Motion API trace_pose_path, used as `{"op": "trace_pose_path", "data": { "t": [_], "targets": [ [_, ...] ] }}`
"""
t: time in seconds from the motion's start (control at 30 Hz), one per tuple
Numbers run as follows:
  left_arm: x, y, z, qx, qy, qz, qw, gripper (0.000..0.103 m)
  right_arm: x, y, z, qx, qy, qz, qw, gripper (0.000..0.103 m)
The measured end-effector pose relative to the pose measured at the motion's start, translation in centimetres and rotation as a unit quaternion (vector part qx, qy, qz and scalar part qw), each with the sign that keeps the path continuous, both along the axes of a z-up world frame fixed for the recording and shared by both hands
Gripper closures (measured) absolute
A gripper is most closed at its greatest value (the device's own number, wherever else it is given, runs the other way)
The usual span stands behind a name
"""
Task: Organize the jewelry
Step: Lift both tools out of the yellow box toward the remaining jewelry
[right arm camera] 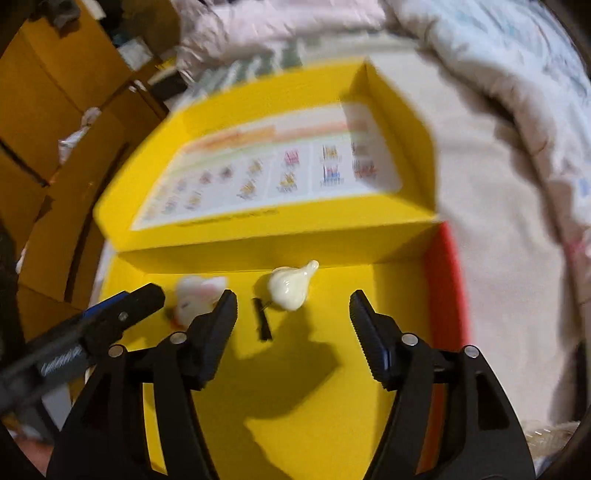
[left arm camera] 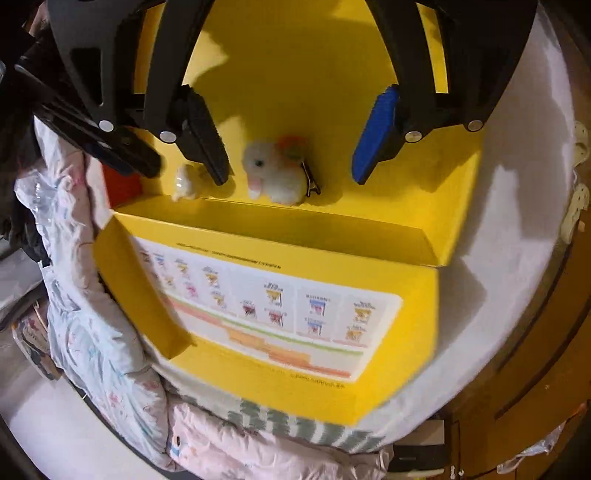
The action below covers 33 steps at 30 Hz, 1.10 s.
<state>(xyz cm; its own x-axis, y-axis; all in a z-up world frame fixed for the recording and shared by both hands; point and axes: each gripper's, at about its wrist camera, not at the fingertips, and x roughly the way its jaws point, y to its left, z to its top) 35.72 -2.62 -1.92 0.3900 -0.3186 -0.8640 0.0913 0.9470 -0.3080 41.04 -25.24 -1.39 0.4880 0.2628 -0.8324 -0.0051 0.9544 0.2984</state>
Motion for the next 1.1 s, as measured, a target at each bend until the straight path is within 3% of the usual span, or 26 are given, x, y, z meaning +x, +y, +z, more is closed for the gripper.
{"op": "trace_pose_path", "data": {
  "t": [0.17, 0.27, 0.37, 0.5, 0.67, 0.8, 0.93, 1.03, 1.1],
  "targets": [
    [-3.1, -0.1, 4.2, 0.005, -0.028, -0.008, 0.9996, 0.026, -6.3, -2.6, 6.3, 0.006, -0.047, 0.013, 0.999, 0.028],
    [-6.2, -1.6, 6.2, 0.015, -0.052, -0.03, 0.9981, 0.025, -12.2, -6.5, 10.2, 0.0, -0.083, -0.024, 0.996, 0.022],
    [-10.1, -3.4, 7.0, 0.032, -0.069, -0.058, 0.9955, 0.024, -17.6, -10.3, 10.8, 0.024, -0.112, -0.056, 0.992, 0.017],
    [-15.5, -4.7, 6.3, 0.029, -0.074, -0.086, 0.9931, 0.024, -22.4, -15.1, 8.6, 0.034, -0.092, -0.107, 0.989, 0.017],
    [-20.5, -5.7, 4.5, 0.008, -0.059, -0.106, 0.9925, 0.024, -25.0, -18.9, 3.7, 0.037, -0.043, -0.156, 0.986, 0.017],
    [-22.4, -6.8, 2.6, 0.003, -0.038, -0.119, 0.9922, 0.024, -26.4, -19.4, -0.3, 0.005, 0.025, -0.164, 0.986, 0.019],
    [-22.5, -8.1, 0.8, 0.019, -0.018, -0.134, 0.9907, 0.024, -26.6, -19.9, -1.2, -0.01, 0.04, -0.158, 0.987, 0.02],
    [-22.2, -9.0, -0.2, 0.021, -0.004, -0.148, 0.9888, 0.024, -26.5, -20.4, -2.2, -0.005, 0.058, -0.149, 0.987, 0.029],
    [-22.4, -9.3, -0.6, 0.02, 0.003, -0.155, 0.9878, 0.024, -26.3, -20.4, -3.0, -0.003, 0.072, -0.139, 0.988, 0.041]
  ]
}}
